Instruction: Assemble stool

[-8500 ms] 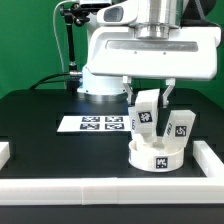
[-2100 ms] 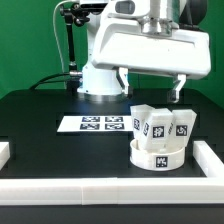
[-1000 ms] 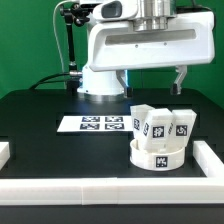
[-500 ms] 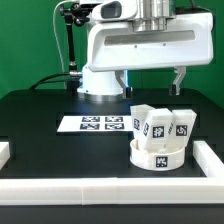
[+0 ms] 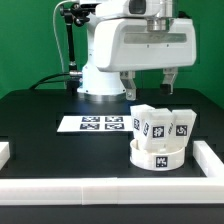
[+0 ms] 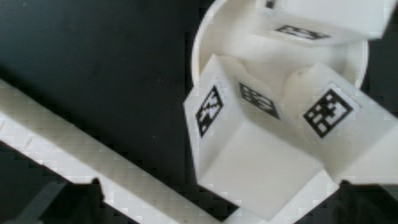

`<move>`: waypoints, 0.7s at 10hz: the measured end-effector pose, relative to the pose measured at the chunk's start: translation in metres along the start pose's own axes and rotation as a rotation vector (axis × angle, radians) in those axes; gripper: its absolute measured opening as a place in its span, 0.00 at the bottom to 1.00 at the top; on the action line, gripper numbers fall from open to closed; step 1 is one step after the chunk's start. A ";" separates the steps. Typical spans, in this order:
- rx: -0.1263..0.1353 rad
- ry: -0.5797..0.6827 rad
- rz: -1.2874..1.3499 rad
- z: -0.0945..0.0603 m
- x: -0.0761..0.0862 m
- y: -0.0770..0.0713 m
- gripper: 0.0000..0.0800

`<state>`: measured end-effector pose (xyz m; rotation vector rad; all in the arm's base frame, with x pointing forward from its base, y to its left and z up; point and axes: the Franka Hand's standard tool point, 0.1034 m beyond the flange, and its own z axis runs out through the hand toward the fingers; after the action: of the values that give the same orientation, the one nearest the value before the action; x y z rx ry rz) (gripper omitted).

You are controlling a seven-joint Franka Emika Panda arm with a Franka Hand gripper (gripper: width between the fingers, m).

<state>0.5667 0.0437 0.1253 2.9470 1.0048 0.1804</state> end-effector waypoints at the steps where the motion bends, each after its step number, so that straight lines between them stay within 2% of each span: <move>1: -0.008 -0.006 -0.041 0.000 -0.001 0.002 0.81; 5: -0.037 -0.054 -0.355 0.001 -0.007 0.009 0.81; 7: -0.034 -0.092 -0.543 0.006 -0.003 0.003 0.81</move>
Offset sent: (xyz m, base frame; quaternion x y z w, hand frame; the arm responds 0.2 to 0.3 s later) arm 0.0000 0.0000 0.0000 0.0000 0.0000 -0.1938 0.9810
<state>0.5670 0.0391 0.1192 2.5026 1.7032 0.0453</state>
